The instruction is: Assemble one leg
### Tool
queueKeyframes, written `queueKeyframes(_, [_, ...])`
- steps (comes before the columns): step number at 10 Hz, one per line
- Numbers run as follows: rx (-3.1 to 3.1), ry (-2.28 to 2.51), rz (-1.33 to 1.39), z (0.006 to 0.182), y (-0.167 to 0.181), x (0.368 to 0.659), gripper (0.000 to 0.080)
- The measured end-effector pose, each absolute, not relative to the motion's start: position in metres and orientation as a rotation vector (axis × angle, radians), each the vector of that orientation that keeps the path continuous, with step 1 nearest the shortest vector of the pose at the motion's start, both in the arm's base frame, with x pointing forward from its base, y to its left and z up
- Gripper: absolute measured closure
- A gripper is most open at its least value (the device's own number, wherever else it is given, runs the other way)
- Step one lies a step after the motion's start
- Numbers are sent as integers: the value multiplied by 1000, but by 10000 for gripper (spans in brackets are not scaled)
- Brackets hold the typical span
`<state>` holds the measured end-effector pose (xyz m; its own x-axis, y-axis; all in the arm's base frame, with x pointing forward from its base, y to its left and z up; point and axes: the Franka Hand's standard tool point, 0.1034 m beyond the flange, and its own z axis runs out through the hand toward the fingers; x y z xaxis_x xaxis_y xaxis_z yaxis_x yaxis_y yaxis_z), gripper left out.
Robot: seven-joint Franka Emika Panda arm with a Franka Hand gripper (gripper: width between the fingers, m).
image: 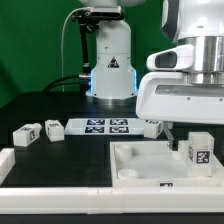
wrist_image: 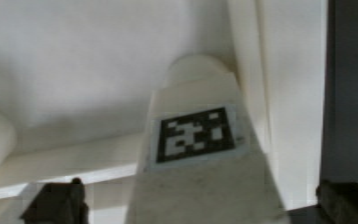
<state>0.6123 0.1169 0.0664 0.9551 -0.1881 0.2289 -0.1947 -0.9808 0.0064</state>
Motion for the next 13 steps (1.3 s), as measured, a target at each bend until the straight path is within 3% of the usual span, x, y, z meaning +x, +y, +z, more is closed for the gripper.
queueKeyframes(2, [3077, -301, 355, 66, 117, 612, 178])
queueKeyframes(3, [3077, -301, 354, 66, 117, 612, 357])
queueKeyframes(4, [3077, -302, 354, 66, 116, 612, 357])
queueKeyframes(5, [3077, -302, 355, 66, 116, 612, 513])
queueKeyframes(9, [3073, -421, 359, 65, 115, 612, 511])
queueKeyframes(13, [2902, -1086, 390, 65, 92, 606, 505])
